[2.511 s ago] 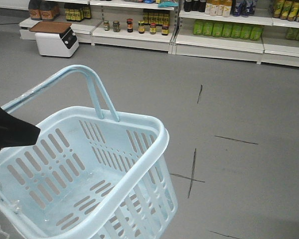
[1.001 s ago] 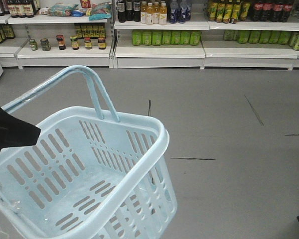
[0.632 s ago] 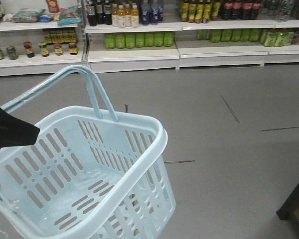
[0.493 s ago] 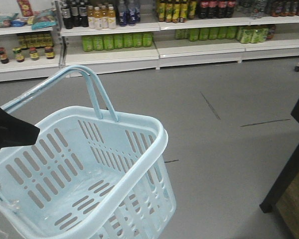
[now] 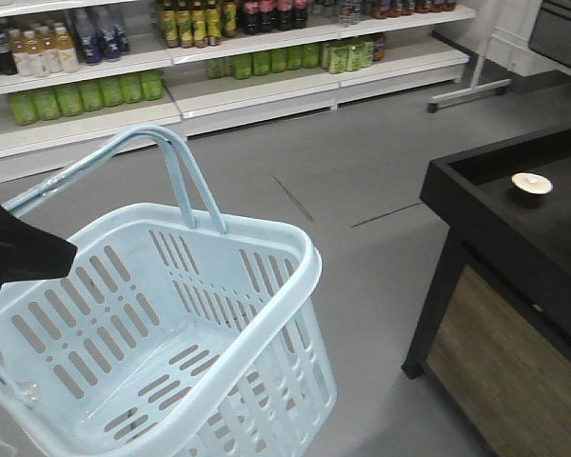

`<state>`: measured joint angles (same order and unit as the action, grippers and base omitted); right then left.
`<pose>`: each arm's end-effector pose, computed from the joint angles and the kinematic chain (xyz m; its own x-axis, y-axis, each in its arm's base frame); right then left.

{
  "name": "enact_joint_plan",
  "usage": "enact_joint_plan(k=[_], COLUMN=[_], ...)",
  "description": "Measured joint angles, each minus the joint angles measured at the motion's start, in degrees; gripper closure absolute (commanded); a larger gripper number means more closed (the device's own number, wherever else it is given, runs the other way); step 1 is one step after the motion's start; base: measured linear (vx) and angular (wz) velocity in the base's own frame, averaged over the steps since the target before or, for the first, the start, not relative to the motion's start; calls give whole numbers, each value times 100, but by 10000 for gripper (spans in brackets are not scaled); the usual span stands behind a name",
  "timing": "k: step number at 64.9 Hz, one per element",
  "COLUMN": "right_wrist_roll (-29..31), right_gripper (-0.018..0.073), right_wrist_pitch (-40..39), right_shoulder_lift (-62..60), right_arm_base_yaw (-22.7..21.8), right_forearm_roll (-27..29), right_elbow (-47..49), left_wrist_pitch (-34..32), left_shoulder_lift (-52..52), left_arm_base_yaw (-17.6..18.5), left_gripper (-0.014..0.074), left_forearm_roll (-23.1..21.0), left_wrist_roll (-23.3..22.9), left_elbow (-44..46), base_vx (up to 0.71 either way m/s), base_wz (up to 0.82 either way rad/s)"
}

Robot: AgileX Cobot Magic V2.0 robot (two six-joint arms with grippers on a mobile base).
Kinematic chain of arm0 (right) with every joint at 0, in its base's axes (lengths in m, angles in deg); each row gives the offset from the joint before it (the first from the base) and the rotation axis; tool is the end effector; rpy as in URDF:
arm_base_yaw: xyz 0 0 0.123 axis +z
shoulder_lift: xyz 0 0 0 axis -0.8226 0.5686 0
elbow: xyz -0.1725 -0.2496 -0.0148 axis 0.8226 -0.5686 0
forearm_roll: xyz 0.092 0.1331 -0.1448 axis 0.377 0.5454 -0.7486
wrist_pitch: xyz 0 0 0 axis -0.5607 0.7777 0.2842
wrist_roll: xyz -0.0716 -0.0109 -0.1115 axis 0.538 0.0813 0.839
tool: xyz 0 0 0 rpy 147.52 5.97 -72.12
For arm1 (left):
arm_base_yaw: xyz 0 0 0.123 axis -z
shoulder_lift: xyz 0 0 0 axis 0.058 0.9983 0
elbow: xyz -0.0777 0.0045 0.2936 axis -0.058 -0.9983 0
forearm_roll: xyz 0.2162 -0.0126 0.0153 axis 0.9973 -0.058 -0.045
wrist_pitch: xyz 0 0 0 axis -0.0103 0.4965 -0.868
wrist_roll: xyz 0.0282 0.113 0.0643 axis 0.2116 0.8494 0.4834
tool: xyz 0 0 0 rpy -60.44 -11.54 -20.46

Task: Pick three apples into basket with both arms
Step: 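Drive the base up to the black table with red apples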

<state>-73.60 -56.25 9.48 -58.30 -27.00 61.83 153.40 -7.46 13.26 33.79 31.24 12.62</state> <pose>0.0435 -0.0030 0.1806 -0.1274 0.0498 -0.9906 0.0626 0.9971 0.0421 0.1345 -0.0989 0.3978 -0.7407 0.2459 -0.6252 0.5289 0.7873 -0.3168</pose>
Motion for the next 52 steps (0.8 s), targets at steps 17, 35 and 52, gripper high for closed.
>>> enact_joint_plan(k=[17, 35, 52], right_wrist_roll=[0, 0, 0], right_gripper=[564, 564, 564], right_wrist_pitch=[5, 5, 5], right_shoulder_lift=[0, 0, 0], right_arm_base_yaw=[0, 0, 0], right_forearm_roll=[0, 0, 0], right_elbow=[0, 0, 0], left_wrist_pitch=[0, 0, 0], left_shoulder_lift=[0, 0, 0], left_arm_base_yaw=[0, 0, 0], left_gripper=[604, 604, 604], left_forearm_roll=[0, 0, 0], left_wrist_roll=[0, 0, 0], left_elbow=[0, 0, 0], base_vx=[11, 10, 10], base_wz=[-46, -39, -38])
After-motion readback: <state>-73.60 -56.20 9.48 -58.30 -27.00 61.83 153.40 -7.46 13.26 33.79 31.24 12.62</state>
